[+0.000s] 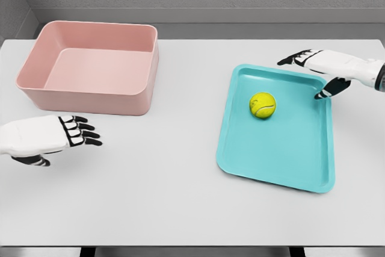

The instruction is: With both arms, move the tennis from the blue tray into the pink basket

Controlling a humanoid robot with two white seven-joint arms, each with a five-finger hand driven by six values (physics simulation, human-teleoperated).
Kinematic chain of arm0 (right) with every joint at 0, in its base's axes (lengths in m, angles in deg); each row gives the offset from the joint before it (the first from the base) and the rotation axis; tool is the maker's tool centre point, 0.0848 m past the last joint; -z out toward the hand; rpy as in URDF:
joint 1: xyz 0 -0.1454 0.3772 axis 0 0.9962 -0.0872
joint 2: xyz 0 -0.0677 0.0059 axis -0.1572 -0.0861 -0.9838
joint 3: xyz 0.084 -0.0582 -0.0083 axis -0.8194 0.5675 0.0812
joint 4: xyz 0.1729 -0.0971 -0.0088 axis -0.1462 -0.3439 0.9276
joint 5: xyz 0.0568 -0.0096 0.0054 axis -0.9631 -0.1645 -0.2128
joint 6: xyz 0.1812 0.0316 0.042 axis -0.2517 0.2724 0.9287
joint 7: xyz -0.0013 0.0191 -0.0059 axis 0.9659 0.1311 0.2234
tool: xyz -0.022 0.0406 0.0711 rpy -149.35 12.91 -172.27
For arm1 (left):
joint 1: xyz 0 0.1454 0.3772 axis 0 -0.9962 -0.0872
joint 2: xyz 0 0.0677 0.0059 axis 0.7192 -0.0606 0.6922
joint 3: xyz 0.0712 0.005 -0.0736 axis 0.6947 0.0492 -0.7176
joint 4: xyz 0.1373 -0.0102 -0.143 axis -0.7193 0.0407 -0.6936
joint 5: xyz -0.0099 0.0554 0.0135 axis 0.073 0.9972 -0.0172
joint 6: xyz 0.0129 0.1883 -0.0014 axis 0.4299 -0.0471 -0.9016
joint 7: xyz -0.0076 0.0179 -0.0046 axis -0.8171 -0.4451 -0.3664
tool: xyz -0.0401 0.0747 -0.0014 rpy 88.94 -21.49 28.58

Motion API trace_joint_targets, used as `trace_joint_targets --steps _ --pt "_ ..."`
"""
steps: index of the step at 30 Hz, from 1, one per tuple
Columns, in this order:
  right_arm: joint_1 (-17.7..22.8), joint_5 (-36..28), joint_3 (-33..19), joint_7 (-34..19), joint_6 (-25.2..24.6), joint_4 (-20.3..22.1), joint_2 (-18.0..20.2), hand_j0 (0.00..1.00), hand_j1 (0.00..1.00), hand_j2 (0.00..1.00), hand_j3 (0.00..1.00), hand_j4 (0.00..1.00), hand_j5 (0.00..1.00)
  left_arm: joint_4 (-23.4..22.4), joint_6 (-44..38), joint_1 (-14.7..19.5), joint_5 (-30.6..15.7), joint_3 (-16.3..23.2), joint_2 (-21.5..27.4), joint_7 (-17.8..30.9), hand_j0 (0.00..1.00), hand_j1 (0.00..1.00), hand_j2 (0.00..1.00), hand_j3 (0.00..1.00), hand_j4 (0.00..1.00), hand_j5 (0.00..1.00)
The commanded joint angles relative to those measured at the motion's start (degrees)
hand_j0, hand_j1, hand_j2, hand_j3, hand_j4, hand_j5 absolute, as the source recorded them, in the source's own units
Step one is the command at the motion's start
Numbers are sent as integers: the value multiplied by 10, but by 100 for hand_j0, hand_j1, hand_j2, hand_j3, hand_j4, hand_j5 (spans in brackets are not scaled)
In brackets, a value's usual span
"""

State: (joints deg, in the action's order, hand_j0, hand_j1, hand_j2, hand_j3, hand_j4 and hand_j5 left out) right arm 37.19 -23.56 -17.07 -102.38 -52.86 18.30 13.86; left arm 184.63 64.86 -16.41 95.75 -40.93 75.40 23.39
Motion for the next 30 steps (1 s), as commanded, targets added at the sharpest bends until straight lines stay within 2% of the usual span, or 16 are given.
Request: trace_joint_targets --steps 1,4,5,6,7,14,16,21,30 --pt "0 -7 -1 -1 -1 8 2 100 100 100 100 100 100 0 0 -1 -3 -10 4 5 100 100 100 100 100 100" --pt "-2 -7 0 1 -1 7 6 100 100 100 100 100 100 0 0 11 -4 -15 -17 -6 100 100 100 100 100 100" --pt "-1 -7 1 9 -1 7 6 100 100 100 100 100 100 0 0 10 -7 -28 -27 -8 100 100 100 100 100 100" --pt "-2 -7 2 8 -1 7 7 100 100 100 100 100 100 1 0 7 -8 -29 -34 -25 100 100 100 100 100 100" --pt "-2 -7 3 8 -1 7 9 100 100 100 100 100 100 0 0 4 -8 -28 -34 -38 100 100 100 100 100 100" --pt "-5 -7 35 0 -1 7 3 100 100 100 100 100 100 0 0 -16 -3 -20 -29 -37 100 100 100 100 100 100" --pt "-5 -6 48 0 -1 6 -11 100 100 100 100 100 100 0 0 -28 -2 -20 -28 -36 100 100 100 100 100 100" --pt "-6 -4 62 -1 -1 5 -46 100 100 100 100 100 100 0 0 -26 -10 -28 -33 -39 100 100 100 100 100 100" --pt "-9 -4 81 -8 -1 6 -60 100 100 100 100 100 100 1 0 -29 -11 -31 -27 -51 100 100 100 100 100 100"
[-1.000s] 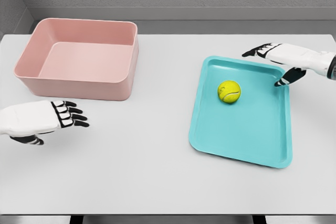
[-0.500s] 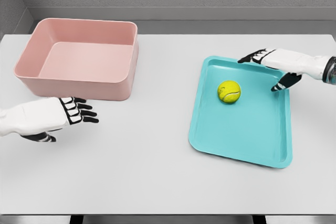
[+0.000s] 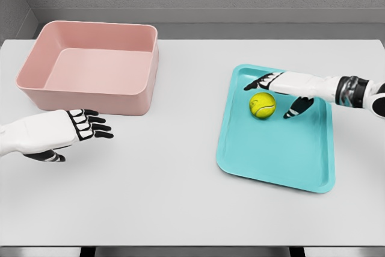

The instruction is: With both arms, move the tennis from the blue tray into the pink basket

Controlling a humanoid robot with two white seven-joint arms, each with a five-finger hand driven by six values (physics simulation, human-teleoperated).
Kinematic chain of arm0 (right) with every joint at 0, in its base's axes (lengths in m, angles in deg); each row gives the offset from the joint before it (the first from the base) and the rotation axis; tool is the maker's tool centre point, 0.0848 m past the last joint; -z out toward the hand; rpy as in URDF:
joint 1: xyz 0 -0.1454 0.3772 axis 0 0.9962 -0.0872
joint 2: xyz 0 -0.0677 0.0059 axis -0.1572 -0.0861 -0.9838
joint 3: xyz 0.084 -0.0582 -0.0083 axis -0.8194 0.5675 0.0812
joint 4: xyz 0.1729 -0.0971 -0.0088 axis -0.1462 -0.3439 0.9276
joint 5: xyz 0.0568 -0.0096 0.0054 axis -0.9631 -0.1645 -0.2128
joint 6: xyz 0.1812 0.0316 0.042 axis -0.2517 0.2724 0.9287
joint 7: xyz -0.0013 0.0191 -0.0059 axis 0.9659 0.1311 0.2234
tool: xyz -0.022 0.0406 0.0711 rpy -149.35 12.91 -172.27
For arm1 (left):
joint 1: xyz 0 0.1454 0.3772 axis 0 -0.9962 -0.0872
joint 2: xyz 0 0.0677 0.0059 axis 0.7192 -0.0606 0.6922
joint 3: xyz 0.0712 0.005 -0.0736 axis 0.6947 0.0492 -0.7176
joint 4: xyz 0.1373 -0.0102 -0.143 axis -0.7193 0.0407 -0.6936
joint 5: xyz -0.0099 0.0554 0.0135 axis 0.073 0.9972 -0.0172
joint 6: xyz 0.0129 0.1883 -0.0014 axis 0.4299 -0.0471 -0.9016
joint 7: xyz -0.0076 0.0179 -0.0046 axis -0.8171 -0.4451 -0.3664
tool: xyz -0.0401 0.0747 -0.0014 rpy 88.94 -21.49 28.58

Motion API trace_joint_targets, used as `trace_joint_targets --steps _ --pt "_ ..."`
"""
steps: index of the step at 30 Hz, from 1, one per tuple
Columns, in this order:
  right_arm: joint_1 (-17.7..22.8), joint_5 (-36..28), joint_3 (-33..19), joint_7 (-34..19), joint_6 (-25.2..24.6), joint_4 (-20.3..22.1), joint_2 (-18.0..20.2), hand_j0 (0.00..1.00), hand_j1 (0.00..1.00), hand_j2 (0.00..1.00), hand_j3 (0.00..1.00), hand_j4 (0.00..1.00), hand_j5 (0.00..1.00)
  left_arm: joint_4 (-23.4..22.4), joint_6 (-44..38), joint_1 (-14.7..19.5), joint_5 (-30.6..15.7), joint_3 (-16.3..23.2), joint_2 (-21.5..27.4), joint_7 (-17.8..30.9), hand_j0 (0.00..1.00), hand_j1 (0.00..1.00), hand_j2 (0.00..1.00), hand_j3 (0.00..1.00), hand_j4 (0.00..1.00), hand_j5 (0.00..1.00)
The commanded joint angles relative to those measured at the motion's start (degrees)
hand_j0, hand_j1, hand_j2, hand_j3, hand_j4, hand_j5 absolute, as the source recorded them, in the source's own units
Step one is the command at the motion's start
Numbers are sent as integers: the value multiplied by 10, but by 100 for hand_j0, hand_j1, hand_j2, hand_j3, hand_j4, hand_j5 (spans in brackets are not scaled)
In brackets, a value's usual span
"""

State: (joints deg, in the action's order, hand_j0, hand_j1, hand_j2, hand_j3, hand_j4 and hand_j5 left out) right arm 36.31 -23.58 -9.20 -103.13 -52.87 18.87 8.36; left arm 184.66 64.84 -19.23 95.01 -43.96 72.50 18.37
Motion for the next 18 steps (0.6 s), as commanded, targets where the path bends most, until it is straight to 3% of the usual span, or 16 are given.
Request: trace_joint_targets --steps 1,18 --pt "0 -4 3 -1 -1 0 -5 100 100 100 100 100 100 0 0 -1 -4 0 2 0 100 100 100 100 100 100" --pt "-11 -3 24 -1 -1 -28 -28 100 100 100 100 100 100 1 0 6 -13 -7 -5 -2 100 100 100 100 100 100"
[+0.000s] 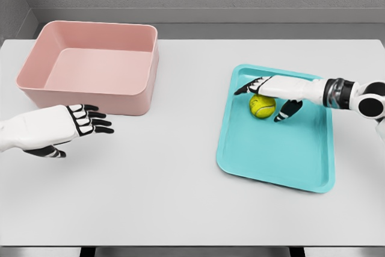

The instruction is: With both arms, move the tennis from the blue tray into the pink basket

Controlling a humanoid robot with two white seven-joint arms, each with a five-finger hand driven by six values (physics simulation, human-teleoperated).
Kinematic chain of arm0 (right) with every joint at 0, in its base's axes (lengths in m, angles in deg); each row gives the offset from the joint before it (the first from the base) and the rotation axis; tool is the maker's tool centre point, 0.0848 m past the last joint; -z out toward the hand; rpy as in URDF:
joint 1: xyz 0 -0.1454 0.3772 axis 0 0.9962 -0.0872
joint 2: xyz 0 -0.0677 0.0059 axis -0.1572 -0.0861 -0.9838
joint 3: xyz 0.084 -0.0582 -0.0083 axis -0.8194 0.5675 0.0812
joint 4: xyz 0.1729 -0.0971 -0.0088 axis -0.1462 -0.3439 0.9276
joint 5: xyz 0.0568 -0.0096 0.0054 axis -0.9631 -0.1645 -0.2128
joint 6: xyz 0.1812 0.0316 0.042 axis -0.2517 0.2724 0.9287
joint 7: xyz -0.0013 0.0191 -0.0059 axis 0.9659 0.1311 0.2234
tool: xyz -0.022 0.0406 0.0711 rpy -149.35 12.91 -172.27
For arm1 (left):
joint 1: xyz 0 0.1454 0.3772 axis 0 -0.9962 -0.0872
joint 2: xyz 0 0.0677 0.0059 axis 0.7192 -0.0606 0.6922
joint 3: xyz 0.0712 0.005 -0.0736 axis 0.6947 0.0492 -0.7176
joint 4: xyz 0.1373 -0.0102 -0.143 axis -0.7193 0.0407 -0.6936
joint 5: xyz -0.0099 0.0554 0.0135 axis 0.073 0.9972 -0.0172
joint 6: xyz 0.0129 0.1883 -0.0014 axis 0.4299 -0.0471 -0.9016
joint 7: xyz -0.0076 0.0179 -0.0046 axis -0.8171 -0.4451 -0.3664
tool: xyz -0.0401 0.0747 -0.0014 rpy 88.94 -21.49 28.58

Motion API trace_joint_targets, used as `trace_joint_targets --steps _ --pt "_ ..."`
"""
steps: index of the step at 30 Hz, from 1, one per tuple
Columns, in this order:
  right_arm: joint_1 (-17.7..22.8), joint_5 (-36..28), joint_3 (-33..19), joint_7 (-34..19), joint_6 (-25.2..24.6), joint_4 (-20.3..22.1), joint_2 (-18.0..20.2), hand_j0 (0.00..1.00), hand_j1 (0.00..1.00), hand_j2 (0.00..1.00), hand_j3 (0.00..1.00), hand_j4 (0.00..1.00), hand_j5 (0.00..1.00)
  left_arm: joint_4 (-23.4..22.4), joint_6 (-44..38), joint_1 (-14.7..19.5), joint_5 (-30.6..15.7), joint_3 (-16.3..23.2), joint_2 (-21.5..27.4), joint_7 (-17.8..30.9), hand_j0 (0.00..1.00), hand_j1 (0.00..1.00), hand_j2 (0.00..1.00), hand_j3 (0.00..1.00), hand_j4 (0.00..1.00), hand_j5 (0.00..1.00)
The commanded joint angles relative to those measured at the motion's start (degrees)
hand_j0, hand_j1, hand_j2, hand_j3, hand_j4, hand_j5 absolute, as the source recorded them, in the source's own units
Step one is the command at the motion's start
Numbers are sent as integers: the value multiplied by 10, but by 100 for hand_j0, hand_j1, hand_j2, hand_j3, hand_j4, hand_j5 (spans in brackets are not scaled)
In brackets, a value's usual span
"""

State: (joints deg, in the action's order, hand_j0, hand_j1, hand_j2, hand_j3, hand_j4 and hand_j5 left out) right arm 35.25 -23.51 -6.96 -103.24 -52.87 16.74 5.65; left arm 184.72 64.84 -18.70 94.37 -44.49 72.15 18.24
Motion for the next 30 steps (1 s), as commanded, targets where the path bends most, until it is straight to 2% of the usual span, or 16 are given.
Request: trace_joint_targets --steps 1,4,12,15,17,20,22,27,30 --pt "0 -4 1 0 -1 -9 -2 100 100 100 100 100 100 0 0 0 -6 -2 -2 -1 100 100 100 100 100 100" --pt "-1 -4 1 0 -1 -14 -4 100 100 100 100 100 100 0 0 -2 -6 -4 -2 -2 100 100 100 100 100 100" --pt "-1 -4 1 0 -1 -17 -5 92 92 92 92 92 92 0 0 0 -6 -6 3 -1 100 100 100 100 100 100" --pt "-1 -4 1 0 -1 -17 -6 92 92 92 92 92 92 0 0 -2 -11 -22 5 -2 100 100 100 100 100 100" --pt "-1 -4 1 -1 -1 -17 -7 92 92 92 92 92 92 0 0 4 -24 -23 11 -3 100 100 100 100 100 100" --pt "-4 -4 1 -2 -1 -15 -4 92 92 92 92 92 92 1 0 46 -28 -21 15 -31 100 100 100 100 100 100" --pt "-4 -4 1 -2 -1 -14 -1 92 92 92 92 92 92 1 0 59 -36 -21 13 -31 100 100 100 100 100 100" --pt "-4 -4 1 -9 -1 -12 -1 92 92 92 92 92 92 1 0 62 -35 -21 -20 -31 100 100 100 100 100 100" --pt "-4 -4 1 -16 -1 -12 -1 89 89 89 89 89 89 1 0 62 -34 -20 -44 -29 100 100 100 100 100 100"
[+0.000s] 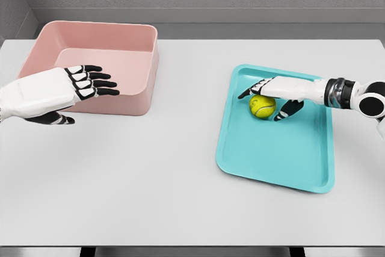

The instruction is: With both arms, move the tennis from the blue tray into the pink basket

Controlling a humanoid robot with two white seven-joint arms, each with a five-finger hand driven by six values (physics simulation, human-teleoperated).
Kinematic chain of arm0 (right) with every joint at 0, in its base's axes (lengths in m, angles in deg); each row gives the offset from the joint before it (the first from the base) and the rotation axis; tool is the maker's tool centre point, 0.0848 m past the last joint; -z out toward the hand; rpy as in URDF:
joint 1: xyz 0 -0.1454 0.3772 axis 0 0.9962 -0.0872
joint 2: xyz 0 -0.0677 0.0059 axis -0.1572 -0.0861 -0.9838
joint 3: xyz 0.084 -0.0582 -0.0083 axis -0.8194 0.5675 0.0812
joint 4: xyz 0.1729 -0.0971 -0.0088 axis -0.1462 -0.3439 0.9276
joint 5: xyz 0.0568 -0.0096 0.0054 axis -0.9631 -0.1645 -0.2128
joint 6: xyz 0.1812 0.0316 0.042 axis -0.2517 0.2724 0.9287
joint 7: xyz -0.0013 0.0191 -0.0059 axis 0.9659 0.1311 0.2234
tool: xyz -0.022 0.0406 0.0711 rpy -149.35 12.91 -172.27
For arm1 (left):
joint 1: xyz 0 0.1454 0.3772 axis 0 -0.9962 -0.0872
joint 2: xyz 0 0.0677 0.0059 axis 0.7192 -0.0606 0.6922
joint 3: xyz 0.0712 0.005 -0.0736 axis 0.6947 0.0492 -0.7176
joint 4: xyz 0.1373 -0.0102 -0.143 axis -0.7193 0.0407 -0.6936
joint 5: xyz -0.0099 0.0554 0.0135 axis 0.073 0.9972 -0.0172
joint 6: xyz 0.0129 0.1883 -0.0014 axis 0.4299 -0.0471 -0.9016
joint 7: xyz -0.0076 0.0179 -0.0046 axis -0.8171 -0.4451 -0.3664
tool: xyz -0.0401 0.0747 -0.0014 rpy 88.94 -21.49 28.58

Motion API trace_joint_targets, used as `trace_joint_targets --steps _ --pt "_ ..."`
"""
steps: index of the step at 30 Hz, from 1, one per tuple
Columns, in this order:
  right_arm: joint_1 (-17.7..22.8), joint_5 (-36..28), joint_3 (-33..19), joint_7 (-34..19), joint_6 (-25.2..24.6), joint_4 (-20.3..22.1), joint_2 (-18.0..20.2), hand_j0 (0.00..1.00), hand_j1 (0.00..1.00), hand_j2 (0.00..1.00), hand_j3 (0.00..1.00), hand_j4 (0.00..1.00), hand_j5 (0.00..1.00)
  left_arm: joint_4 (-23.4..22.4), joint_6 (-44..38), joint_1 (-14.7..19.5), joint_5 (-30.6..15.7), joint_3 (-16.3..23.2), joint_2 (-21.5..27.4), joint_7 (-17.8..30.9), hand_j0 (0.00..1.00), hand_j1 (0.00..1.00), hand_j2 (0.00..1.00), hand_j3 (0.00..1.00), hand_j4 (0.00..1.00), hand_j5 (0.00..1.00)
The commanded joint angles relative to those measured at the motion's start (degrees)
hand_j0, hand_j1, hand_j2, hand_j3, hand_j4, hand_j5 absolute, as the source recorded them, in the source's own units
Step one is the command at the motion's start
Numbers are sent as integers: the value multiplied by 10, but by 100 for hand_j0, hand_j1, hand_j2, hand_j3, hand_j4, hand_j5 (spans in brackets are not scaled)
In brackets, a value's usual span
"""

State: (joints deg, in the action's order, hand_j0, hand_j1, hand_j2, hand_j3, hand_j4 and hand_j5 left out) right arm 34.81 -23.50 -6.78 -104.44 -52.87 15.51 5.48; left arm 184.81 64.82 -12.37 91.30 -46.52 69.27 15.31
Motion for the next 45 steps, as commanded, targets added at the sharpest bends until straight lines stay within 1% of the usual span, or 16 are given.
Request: trace_joint_targets --steps 1,6,8,9,10,13,23,30,33,37,39,42,45 --pt "0 -4 -1 -4 -1 1 0 87 87 87 87 87 87 0 0 0 -4 0 -23 0 100 100 100 100 100 100" --pt "0 -4 -1 -9 -1 1 0 81 81 81 81 81 81 0 0 9 -2 5 -28 11 100 100 100 100 100 100" --pt "0 -4 -1 -11 -1 1 -1 79 79 79 79 79 79 0 0 9 1 5 -29 45 100 100 100 100 100 100" --pt "0 -4 -1 -11 -1 1 -1 78 78 78 78 78 78 0 0 10 2 5 -29 72 100 100 100 100 100 100" --pt "0 -4 -1 -11 -1 1 -2 77 77 77 77 77 77 0 0 10 3 5 -35 83 100 100 100 100 100 100" --pt "0 -4 0 -12 -1 1 -2 73 73 73 73 73 73 0 0 10 3 5 -51 76 100 100 100 100 100 100" --pt "0 -4 4 -12 -1 -2 -2 56 56 56 56 56 56 0 0 7 3 7 -50 77 100 100 100 100 100 100" --pt "-1 -8 -2 -11 -1 -2 0 55 55 55 55 55 55 0 0 7 3 8 -49 77 100 100 100 100 100 100" --pt "-11 -18 -2 -11 -1 0 1 55 55 55 55 55 55 0 0 7 3 9 -44 83 100 100 100 100 100 100" --pt "-21 -30 -3 -11 -1 3 11 54 54 54 54 54 54 0 0 4 0 8 -41 77 100 100 100 100 100 100" --pt "-22 -37 -3 -11 -1 12 22 54 54 54 54 54 54 0 0 4 -1 8 -41 76 100 100 100 100 100 100" --pt "-25 -37 -3 -11 -1 30 23 54 54 54 54 54 54 0 0 4 -1 8 -41 76 100 100 100 100 100 100" --pt "-25 -39 -3 -11 -1 35 23 54 54 54 54 54 54 0 0 3 -1 9 -41 77 100 100 100 100 100 100"
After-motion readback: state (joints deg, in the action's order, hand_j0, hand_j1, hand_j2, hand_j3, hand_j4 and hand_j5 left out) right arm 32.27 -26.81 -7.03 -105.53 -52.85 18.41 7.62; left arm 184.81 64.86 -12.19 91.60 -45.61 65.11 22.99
